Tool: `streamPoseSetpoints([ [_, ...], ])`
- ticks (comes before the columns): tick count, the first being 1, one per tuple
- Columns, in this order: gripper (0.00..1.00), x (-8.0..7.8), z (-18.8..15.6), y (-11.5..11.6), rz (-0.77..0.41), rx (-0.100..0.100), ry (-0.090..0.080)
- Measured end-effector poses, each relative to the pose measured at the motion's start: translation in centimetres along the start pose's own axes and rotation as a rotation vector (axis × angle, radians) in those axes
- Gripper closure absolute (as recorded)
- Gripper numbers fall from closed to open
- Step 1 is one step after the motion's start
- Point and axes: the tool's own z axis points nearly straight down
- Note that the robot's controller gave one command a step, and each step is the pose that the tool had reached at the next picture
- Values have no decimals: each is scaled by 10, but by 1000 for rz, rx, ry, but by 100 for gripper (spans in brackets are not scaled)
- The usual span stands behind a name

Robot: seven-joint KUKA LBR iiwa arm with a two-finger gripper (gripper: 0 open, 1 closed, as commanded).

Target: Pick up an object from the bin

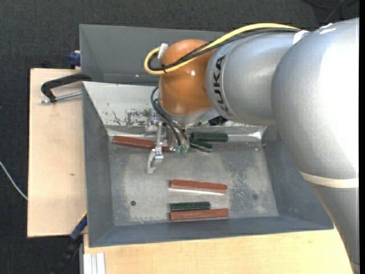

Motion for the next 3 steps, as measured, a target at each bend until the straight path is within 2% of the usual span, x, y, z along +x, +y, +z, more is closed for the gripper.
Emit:
streamPoseSetpoints([
  [1, 100, -3, 30, -14, 127, -3, 4],
  [2, 100, -3, 30, -14, 127, -4, 4],
  [3, 100, 6, -147, -43, 28, 1, -7],
])
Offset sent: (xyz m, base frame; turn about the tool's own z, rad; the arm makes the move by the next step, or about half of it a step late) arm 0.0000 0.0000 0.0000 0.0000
